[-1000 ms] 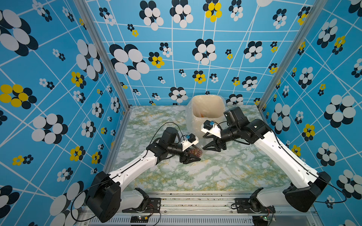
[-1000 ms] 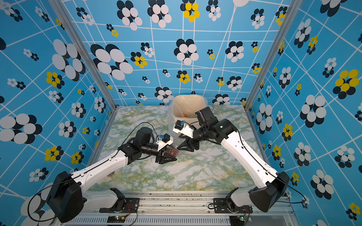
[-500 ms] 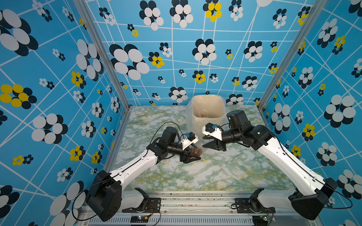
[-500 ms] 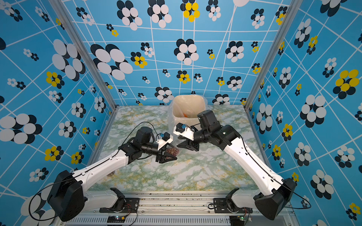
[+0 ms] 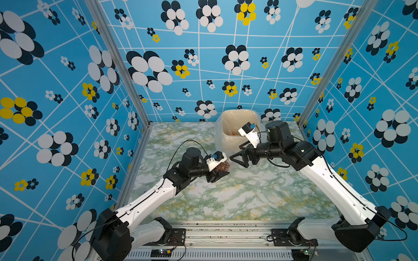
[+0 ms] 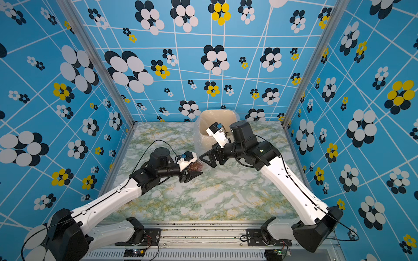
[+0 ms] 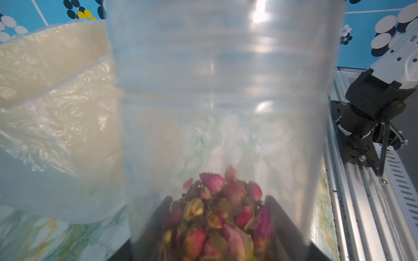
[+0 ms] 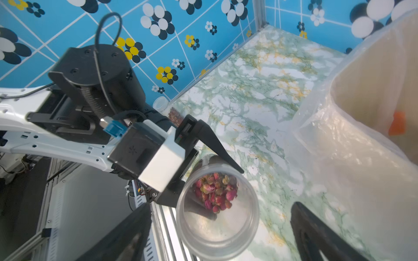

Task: Empty the moldy dried flower tea in the jars
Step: Unscrew the lid from the jar.

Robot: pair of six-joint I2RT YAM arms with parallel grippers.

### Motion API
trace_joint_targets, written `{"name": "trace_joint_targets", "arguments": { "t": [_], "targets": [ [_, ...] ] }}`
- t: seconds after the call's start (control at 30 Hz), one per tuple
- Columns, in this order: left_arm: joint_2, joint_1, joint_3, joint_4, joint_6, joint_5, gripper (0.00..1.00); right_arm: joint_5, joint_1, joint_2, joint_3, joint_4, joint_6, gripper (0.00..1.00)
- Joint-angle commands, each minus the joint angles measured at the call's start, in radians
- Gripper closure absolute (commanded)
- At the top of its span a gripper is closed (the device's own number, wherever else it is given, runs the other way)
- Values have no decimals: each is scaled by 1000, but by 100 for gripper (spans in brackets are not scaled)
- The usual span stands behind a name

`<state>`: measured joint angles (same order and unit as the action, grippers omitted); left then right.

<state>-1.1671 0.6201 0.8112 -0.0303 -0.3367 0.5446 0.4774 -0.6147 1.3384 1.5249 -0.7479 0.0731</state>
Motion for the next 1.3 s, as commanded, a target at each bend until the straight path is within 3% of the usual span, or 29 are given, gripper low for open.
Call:
{"name": "trace_joint_targets", "arguments": {
  "t": [0.0, 0.37, 0.8, 0.93, 1.1, 1.27],
  "targets": [
    [20, 22, -9, -20, -61, -97, 84, -37, 5, 34, 35, -130, 141, 1],
    [0, 67, 16, 29, -114, -168, 84, 4, -2, 88, 55, -146, 187, 2],
    [6, 73, 8, 27, -106, -163, 84, 72, -20, 121, 67, -155, 152, 35],
    [7, 70, 9, 35, -100, -94, 84, 90, -20, 110, 67, -171, 37, 43],
    [-1, 61, 21, 58, -70, 96, 84, 97, -19, 74, 58, -202, -275, 51],
    [-35, 52, 58, 122, -44, 239, 84, -1, -20, -5, -34, -89, -518, 65]
  ]
}}
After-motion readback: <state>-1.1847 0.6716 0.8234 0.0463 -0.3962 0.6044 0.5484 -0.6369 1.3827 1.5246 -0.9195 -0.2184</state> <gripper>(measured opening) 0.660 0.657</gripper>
